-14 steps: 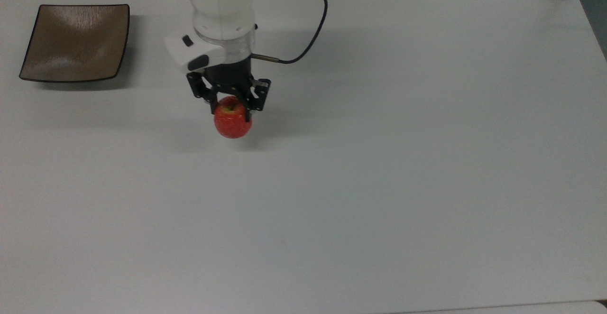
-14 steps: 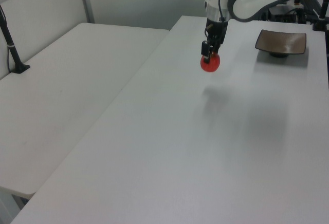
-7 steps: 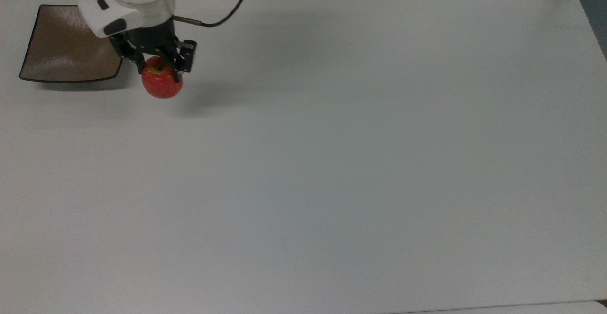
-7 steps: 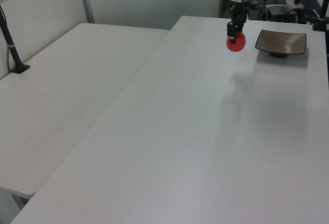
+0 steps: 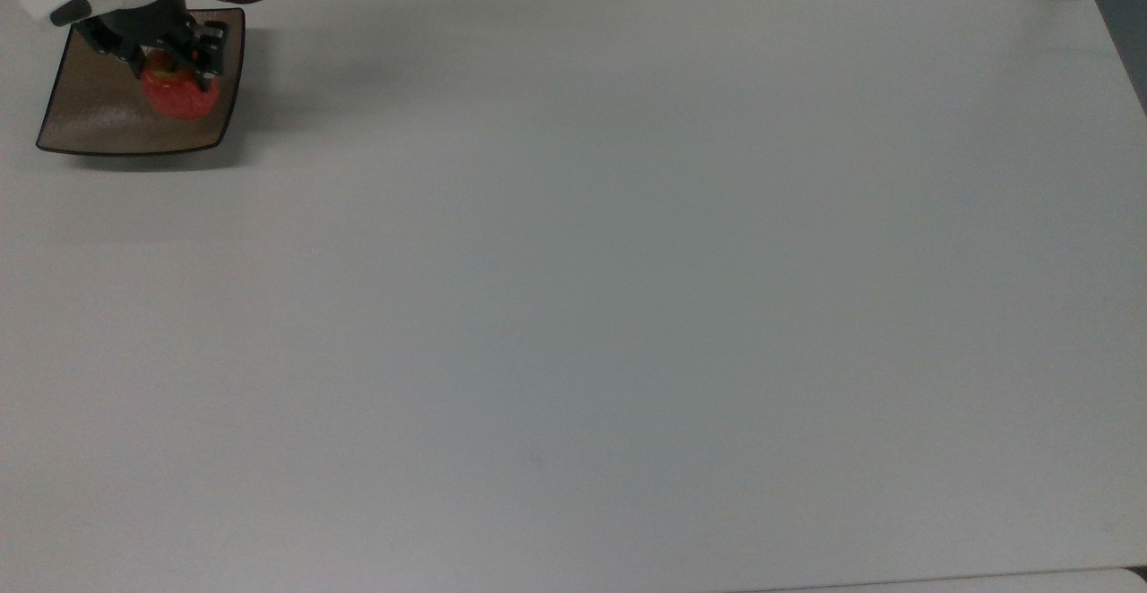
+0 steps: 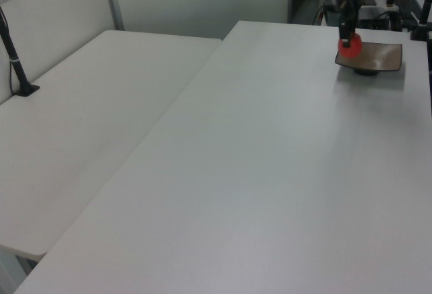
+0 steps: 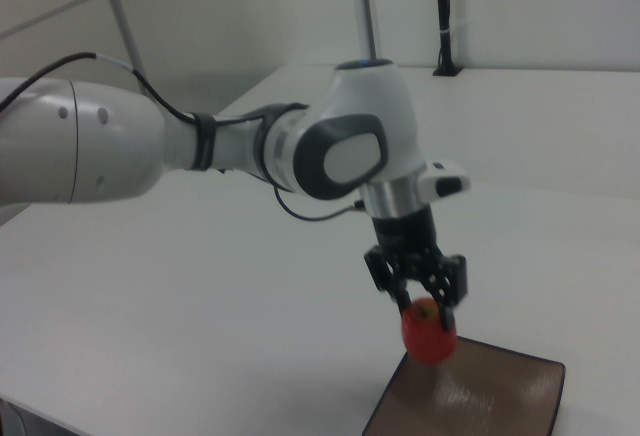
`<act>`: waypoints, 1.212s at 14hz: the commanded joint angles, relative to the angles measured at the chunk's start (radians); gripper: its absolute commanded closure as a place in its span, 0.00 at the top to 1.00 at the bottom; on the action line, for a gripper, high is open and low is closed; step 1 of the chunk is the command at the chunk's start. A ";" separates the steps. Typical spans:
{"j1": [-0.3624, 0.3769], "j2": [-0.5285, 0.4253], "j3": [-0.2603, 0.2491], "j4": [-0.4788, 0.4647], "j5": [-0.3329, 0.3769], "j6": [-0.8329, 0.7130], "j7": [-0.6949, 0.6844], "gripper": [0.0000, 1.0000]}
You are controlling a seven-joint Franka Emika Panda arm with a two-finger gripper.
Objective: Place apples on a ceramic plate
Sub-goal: 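Lower the apple onto the brown plate and open the gripper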
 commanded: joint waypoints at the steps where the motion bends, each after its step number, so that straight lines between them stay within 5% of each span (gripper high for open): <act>1: -0.021 -0.006 -0.067 -0.050 -0.026 0.005 -0.115 0.44; 8: -0.038 0.045 -0.067 -0.060 -0.031 0.063 -0.139 0.46; 13: -0.036 0.057 -0.066 -0.057 -0.031 0.063 -0.137 0.90; 17: -0.038 0.057 -0.066 -0.054 -0.031 0.063 -0.134 1.00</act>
